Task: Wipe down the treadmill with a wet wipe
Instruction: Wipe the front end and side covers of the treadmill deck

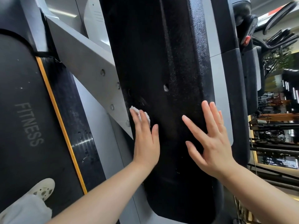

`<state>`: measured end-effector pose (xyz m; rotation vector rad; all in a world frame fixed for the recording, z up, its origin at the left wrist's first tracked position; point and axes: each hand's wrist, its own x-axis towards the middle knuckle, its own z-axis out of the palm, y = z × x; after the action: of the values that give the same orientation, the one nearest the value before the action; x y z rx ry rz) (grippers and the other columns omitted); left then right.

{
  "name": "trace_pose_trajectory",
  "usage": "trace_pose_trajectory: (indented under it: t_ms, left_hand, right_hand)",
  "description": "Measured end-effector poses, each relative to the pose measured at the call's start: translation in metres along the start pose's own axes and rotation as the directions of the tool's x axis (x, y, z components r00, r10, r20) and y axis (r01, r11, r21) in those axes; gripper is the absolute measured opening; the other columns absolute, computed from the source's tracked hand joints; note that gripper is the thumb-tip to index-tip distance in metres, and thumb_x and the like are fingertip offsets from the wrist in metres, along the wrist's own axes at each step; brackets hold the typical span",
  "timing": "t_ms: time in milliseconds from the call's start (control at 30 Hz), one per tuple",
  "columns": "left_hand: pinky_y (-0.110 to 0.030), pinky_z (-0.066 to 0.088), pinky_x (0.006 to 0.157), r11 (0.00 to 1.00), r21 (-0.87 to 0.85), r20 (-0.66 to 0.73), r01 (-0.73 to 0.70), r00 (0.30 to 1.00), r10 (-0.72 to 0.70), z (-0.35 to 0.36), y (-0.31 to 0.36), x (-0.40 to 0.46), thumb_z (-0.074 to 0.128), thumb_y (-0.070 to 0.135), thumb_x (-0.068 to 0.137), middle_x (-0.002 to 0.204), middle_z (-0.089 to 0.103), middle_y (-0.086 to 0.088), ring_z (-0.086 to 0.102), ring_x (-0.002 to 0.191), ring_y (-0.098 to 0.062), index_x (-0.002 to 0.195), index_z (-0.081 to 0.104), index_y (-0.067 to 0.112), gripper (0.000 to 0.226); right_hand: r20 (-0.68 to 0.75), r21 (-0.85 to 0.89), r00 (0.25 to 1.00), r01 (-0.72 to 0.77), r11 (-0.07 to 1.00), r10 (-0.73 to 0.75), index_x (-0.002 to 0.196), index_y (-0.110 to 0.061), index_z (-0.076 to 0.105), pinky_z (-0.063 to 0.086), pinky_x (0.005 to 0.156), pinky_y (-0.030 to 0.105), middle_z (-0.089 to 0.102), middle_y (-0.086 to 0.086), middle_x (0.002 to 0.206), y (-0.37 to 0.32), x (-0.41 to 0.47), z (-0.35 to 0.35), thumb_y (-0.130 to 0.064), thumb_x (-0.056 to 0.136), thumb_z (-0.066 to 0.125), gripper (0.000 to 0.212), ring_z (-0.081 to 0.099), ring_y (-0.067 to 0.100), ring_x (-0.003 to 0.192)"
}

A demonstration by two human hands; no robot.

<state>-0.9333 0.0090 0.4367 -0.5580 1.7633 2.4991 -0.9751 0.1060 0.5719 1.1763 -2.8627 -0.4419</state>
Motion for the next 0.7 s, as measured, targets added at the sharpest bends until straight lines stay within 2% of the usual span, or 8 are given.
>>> trace_pose_trajectory:
  t_ms: [67, 133, 300, 367, 467, 500, 633, 700]
  left_hand:
    - [0.004, -0.012, 0.097, 0.999, 0.019, -0.005, 0.047, 0.999, -0.047, 0.006, 0.0, -0.004, 0.023, 0.036, 0.099, 0.148, -0.028, 0.016, -0.025, 0.132, 0.01, 0.134, -0.023, 0.036, 0.058]
    - [0.003, -0.015, 0.098, 0.999, 0.007, -0.007, 0.047, 0.999, -0.047, 0.008, 0.005, -0.002, 0.022, 0.036, 0.1, 0.147, -0.025, 0.018, -0.025, 0.134, 0.007, 0.133, -0.022, 0.033, 0.056]
    - [-0.007, -0.013, 0.108, 0.977, 0.094, 0.049, -0.192, 0.981, 0.188, 0.002, 0.009, 0.008, 0.015, 0.048, 0.094, 0.148, -0.027, 0.016, -0.025, 0.137, 0.005, 0.14, -0.02, 0.026, 0.063]
    - [-0.015, -0.009, 0.114, 0.992, 0.065, 0.008, -0.112, 0.994, 0.112, -0.005, -0.003, 0.026, 0.021, 0.039, 0.101, 0.151, -0.025, 0.014, -0.019, 0.14, 0.002, 0.145, -0.018, 0.023, 0.061]
    - [-0.022, -0.005, 0.116, 0.985, -0.011, -0.072, 0.172, 0.982, -0.172, -0.014, -0.009, 0.053, 0.017, 0.034, 0.102, 0.157, -0.016, 0.007, -0.011, 0.143, -0.004, 0.149, -0.011, 0.02, 0.056]
    - [-0.021, -0.006, 0.116, 0.988, -0.012, -0.07, 0.154, 0.986, -0.154, -0.013, -0.004, 0.049, 0.017, 0.036, 0.102, 0.157, -0.016, 0.006, -0.014, 0.142, -0.002, 0.149, -0.011, 0.019, 0.057]
    - [-0.01, -0.013, 0.11, 0.971, 0.077, 0.091, -0.225, 0.972, 0.218, 0.001, 0.002, -0.001, 0.015, 0.045, 0.095, 0.152, -0.026, 0.012, -0.024, 0.138, 0.003, 0.145, -0.017, 0.023, 0.064]
    - [-0.007, -0.013, 0.108, 0.972, 0.093, 0.09, -0.214, 0.974, 0.206, -0.007, -0.008, 0.016, 0.016, 0.043, 0.098, 0.148, -0.028, 0.02, -0.021, 0.139, 0.003, 0.142, -0.019, 0.03, 0.058]
  right_hand:
    - [-0.003, 0.003, 1.0, 0.007, 1.0, -0.007, 0.138, -0.024, 0.038, 0.006, 0.118, 0.043, 0.0, -0.001, 0.159, 0.001, 0.0, 0.0, -0.031, 0.086, 0.048, 0.053, 0.003, 0.029, 0.146]
    - [-0.009, 0.007, 1.0, 0.017, 1.0, -0.017, 0.138, -0.023, 0.038, 0.006, 0.118, 0.043, -0.004, -0.003, 0.159, 0.002, -0.001, 0.0, -0.031, 0.086, 0.048, 0.054, 0.003, 0.029, 0.146]
    - [-0.015, 0.021, 1.0, 0.025, 0.999, -0.025, 0.138, -0.022, 0.038, 0.007, 0.118, 0.044, -0.003, -0.003, 0.159, 0.003, 0.0, 0.001, -0.031, 0.086, 0.047, 0.054, 0.004, 0.029, 0.146]
    - [-0.017, 0.023, 1.0, 0.026, 0.999, -0.025, 0.138, -0.022, 0.038, 0.007, 0.118, 0.044, -0.003, -0.003, 0.159, 0.002, 0.0, 0.001, -0.031, 0.085, 0.047, 0.054, 0.004, 0.029, 0.146]
    - [-0.017, 0.025, 1.0, 0.023, 0.999, -0.023, 0.137, -0.022, 0.039, 0.007, 0.118, 0.043, -0.003, -0.004, 0.159, 0.002, 0.0, 0.001, -0.03, 0.085, 0.047, 0.054, 0.004, 0.029, 0.146]
    - [-0.011, 0.03, 1.0, 0.024, 0.999, -0.023, 0.138, -0.022, 0.038, 0.007, 0.118, 0.043, -0.003, -0.004, 0.159, 0.002, 0.0, 0.0, -0.03, 0.085, 0.047, 0.054, 0.004, 0.03, 0.146]
    - [-0.011, 0.032, 0.999, 0.036, 0.999, -0.035, 0.139, -0.023, 0.037, 0.007, 0.118, 0.044, -0.002, -0.001, 0.159, 0.003, 0.0, 0.0, -0.031, 0.086, 0.047, 0.055, 0.005, 0.032, 0.146]
    - [-0.013, 0.032, 0.999, 0.041, 0.999, -0.041, 0.138, -0.021, 0.038, 0.007, 0.118, 0.044, -0.002, -0.002, 0.159, 0.003, 0.0, 0.0, -0.031, 0.085, 0.047, 0.054, 0.005, 0.032, 0.146]
